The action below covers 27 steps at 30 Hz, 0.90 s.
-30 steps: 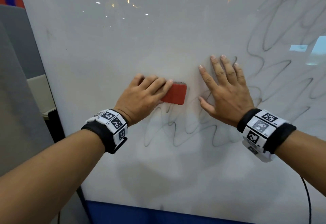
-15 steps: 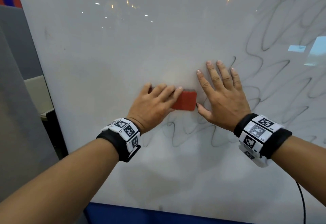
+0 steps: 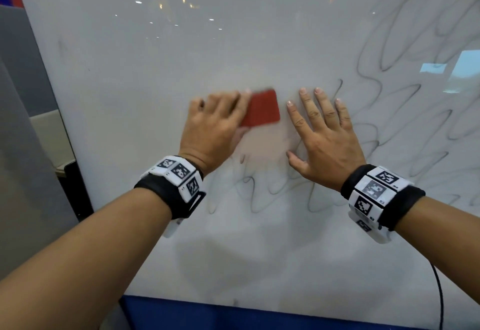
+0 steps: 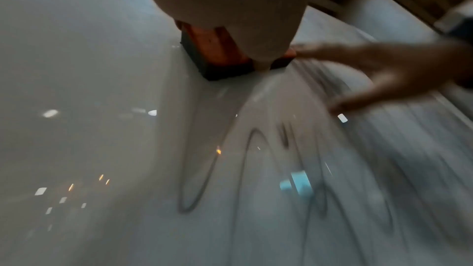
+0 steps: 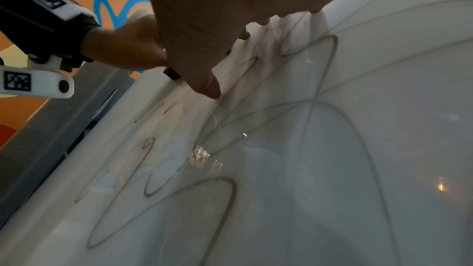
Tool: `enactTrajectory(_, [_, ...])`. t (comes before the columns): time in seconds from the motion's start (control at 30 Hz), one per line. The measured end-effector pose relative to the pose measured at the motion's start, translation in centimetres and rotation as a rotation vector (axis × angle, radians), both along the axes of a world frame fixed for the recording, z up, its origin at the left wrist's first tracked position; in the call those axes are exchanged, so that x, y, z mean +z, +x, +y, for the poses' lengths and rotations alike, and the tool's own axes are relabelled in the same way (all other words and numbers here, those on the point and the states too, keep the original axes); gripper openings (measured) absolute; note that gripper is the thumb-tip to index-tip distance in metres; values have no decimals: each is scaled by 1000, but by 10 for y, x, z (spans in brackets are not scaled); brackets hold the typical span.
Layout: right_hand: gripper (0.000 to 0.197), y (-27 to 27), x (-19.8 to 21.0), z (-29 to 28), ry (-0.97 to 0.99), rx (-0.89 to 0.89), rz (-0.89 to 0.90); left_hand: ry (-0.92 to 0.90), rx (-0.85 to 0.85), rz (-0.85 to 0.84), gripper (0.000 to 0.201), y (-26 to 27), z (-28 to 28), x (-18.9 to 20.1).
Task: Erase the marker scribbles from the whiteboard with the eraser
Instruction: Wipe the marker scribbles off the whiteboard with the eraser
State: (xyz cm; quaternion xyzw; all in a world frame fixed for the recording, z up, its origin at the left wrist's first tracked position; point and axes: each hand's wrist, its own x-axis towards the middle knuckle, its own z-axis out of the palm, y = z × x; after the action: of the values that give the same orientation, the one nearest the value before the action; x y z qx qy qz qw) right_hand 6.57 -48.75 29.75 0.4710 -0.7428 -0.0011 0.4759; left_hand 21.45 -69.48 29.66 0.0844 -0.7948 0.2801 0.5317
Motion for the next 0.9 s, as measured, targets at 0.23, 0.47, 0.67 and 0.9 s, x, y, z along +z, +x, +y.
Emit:
enactTrajectory(0.23, [92,3,-1,0,-11,1,-21,-29,7,-48,62,11,-4,-34])
enactTrajectory(0.47, [91,12,0,-3,-24,39,-5,80,14,7,62,21,-18,-27])
enactTrajectory(0.67, [100,23,6,-22,38,53,8,-154,-20,-110,53,22,-20,-43])
enactTrajectory(0.9, [101,17,-4,-23,85,39,5,250,64,128,62,27,-27,-44])
